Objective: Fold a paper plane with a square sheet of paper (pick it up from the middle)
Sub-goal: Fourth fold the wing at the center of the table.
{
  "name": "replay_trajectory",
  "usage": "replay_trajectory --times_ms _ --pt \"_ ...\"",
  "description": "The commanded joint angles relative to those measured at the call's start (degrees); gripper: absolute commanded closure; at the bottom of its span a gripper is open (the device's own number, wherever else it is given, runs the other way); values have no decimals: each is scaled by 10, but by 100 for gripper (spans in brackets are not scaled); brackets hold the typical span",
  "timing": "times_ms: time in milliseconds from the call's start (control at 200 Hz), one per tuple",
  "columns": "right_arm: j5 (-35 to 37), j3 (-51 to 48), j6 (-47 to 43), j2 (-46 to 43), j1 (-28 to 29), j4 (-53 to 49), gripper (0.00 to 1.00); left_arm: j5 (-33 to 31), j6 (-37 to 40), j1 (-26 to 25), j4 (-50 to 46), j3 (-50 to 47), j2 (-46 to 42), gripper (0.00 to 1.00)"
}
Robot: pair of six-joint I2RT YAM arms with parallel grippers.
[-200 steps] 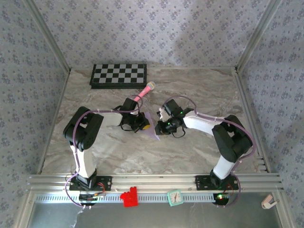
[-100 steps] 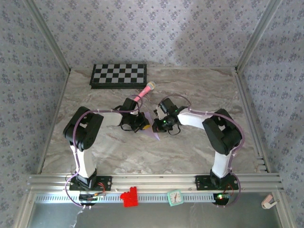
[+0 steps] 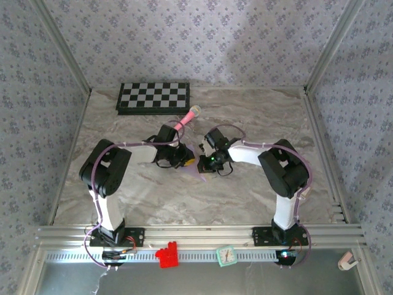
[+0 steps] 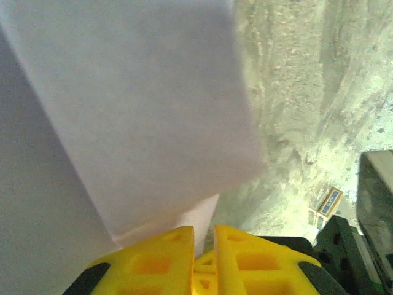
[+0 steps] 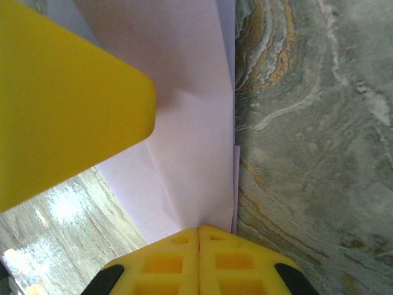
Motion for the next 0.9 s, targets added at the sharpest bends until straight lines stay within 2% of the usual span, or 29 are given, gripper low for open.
replay_trajectory --times_ms 0,210,460,630,895 --pt "34 0 -9 28 3 -46 93 11 17 -10 11 -4 -9 83" --pt "38 8 -7 33 4 -58 93 2 32 -15 -9 8 14 82" --pt "61 3 -7 41 4 -78 92 -75 45 -12 -65 23 40 88" --pt "89 -7 -10 43 5 -106 92 -94 45 16 -63 15 42 91" --pt "111 -19 -2 52 4 -139 92 -101 90 63 -92 36 43 92"
